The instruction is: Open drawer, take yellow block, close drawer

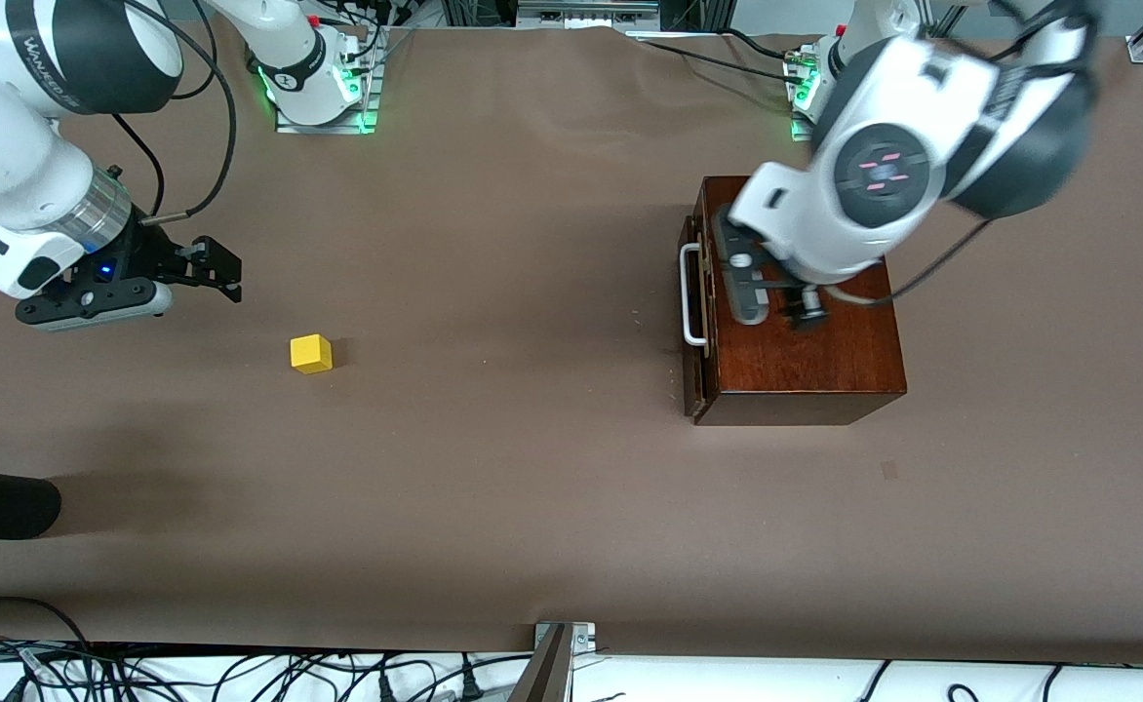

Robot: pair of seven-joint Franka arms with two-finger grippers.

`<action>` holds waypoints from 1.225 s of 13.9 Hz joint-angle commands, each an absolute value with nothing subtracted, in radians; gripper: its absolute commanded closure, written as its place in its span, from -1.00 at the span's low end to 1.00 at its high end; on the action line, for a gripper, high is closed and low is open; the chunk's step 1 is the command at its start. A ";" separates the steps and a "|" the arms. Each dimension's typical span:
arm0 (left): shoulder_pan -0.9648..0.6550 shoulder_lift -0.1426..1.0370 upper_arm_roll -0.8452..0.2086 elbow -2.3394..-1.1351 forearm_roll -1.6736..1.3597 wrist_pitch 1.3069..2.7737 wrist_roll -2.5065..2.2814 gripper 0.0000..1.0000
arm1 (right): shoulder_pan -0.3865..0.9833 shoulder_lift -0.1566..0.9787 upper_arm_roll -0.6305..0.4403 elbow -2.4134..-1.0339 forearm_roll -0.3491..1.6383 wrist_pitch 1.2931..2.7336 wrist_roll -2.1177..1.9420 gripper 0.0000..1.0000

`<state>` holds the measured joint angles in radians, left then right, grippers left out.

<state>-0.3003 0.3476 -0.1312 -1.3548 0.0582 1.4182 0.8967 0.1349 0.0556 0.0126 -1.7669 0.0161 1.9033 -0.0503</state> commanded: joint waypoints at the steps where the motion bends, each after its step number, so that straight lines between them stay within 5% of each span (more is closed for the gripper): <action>1: -0.258 0.335 -0.118 -1.298 0.049 1.365 0.887 -1.00 | 0.137 0.048 0.014 -1.753 0.017 1.878 -0.037 -1.00; 5: -0.134 0.237 -0.089 -1.362 0.040 1.454 0.703 -1.00 | 0.137 0.054 0.014 -1.735 0.014 1.879 -0.037 -1.00; 12: -0.014 -0.046 -0.083 -1.704 -0.025 1.722 0.174 -1.00 | 0.138 0.060 0.015 -1.740 0.014 1.875 -0.040 -1.00; 17: 0.006 -0.074 0.001 -1.703 -0.012 1.620 0.110 -1.00 | 0.138 0.058 0.015 -1.740 0.017 1.826 -0.035 -1.00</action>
<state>-0.0172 -0.0530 -0.0298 -1.6827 -0.0049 1.6636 0.1213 0.1355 0.0599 0.0132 -1.7511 0.0161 1.8622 -0.0498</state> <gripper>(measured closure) 0.000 0.000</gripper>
